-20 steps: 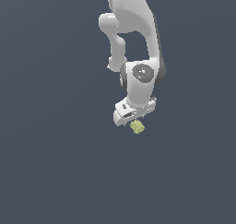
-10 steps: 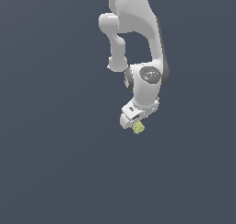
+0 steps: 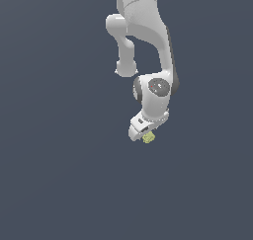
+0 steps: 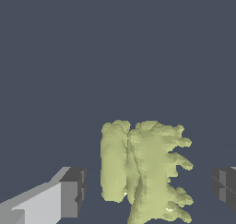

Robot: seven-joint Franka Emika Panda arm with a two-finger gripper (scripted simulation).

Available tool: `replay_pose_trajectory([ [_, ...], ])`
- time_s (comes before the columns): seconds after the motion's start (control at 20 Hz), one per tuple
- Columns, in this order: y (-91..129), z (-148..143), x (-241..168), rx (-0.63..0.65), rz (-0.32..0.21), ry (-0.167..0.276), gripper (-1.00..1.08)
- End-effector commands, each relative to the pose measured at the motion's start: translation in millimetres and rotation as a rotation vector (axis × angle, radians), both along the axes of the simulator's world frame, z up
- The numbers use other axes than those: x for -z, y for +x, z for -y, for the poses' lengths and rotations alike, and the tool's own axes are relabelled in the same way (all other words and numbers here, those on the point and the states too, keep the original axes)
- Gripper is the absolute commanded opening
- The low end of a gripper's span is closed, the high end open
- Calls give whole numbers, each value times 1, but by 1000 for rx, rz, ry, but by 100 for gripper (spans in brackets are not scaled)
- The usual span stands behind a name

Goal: Pick up the object and move it to a goal position.

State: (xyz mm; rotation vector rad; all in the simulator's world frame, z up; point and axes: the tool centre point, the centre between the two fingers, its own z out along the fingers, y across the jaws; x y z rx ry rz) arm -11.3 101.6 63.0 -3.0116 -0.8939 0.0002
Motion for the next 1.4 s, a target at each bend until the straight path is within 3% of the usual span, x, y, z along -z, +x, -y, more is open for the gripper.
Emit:
replay_pose_trajectory([
  [0.0, -1, 0, 13, -2, 0, 0, 100],
  [0.3, 1, 0, 24, -3, 0, 0, 100],
  [0.35, 1, 0, 24, -3, 0, 0, -100],
  [0.95, 1, 1, 22, -4, 2, 0, -100],
  [1.35, -4, 37, 1, -4, 1, 0, -100],
])
